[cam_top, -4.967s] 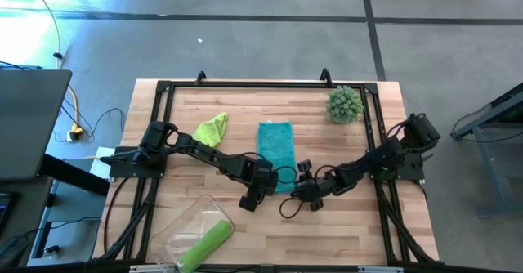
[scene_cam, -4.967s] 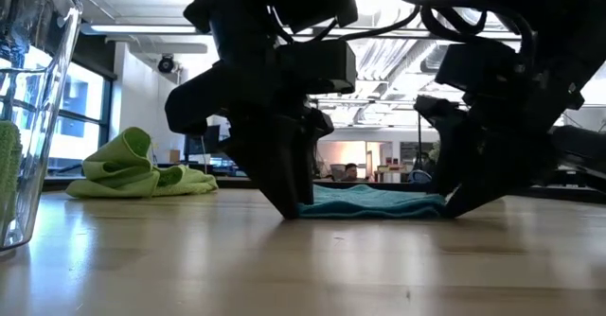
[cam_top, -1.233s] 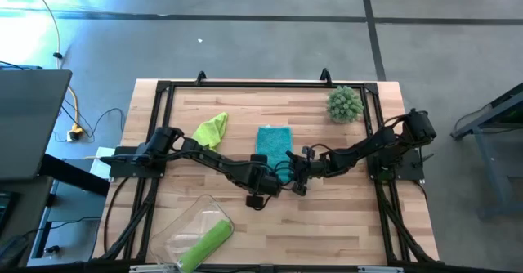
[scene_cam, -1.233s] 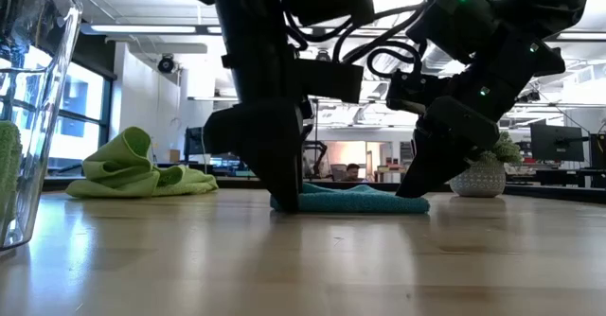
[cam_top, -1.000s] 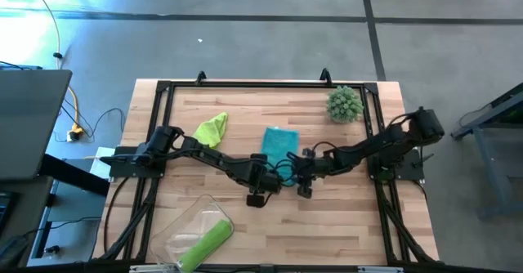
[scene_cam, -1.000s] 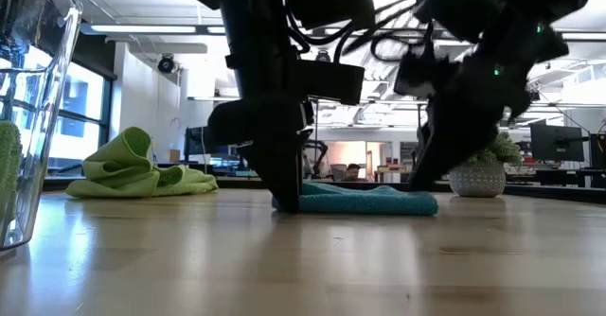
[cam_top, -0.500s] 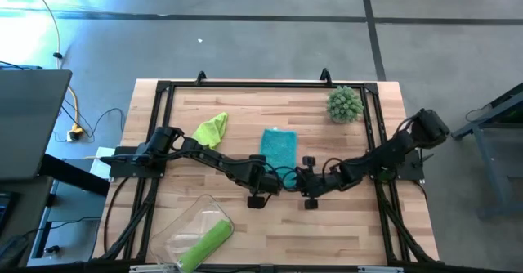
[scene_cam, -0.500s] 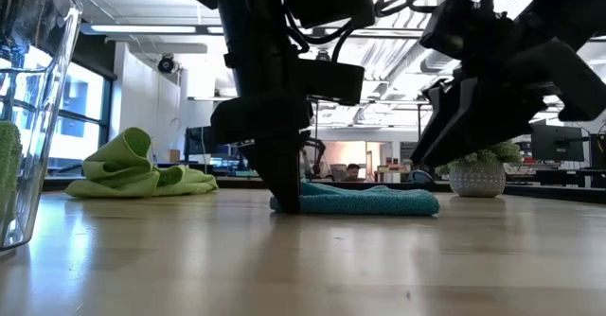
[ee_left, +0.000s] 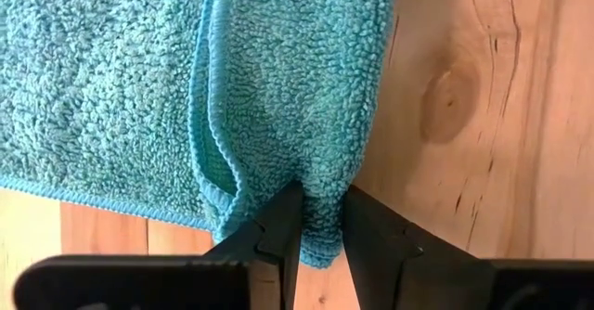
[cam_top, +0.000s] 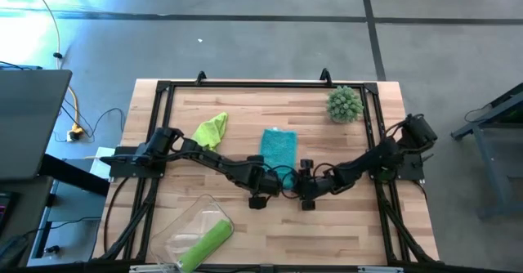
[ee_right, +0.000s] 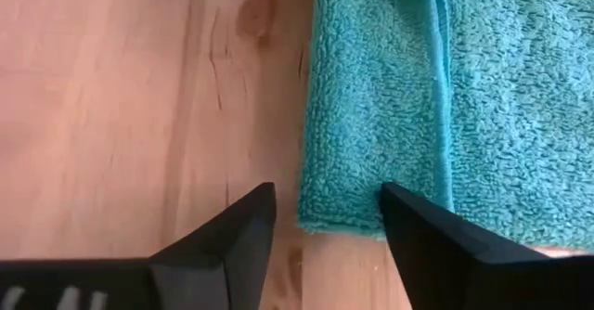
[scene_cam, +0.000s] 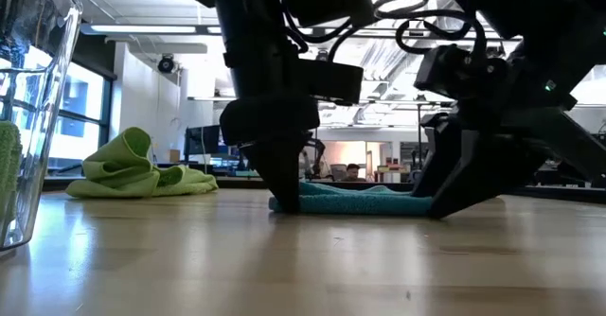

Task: Roll microfiber towels into tight, uniform cylinder then place into a basket
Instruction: Roll the blue microfiber cloth

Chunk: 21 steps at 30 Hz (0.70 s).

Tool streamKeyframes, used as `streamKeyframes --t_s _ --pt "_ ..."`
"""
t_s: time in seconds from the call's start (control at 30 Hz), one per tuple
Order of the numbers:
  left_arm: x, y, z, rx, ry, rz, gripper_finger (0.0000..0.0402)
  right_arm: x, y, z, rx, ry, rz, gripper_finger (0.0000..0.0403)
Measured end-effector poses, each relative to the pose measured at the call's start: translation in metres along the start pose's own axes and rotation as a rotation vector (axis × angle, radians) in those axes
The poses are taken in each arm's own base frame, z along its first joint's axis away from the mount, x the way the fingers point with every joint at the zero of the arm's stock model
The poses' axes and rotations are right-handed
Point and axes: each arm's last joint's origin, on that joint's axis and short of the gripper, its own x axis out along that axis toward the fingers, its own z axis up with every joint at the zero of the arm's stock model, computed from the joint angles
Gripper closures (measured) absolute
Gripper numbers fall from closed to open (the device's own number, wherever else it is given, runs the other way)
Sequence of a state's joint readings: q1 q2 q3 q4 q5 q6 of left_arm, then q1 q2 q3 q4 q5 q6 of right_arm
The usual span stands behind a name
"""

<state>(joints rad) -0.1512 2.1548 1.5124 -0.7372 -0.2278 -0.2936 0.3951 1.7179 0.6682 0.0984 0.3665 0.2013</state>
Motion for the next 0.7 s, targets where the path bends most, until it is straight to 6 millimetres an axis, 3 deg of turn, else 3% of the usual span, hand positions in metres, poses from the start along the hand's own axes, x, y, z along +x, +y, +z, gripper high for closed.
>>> streamKeyframes --t_s 0.3,0.47,0.7 --pt "-0.019 -0.005 -0.001 -0.01 -0.024 -0.056 0.0341 0.008 0.003 -0.005 0.113 0.036 0.021 0.0317" --pt "-0.018 -0.004 -0.001 -0.022 -0.004 -0.103 0.0364 0.006 0.003 -0.004 0.182 0.04 0.07 0.0383" --pt "-0.028 -0.005 0.0 -0.121 0.002 -0.184 0.0394 -0.004 -0.007 0.008 0.304 0.043 0.273 0.0393"
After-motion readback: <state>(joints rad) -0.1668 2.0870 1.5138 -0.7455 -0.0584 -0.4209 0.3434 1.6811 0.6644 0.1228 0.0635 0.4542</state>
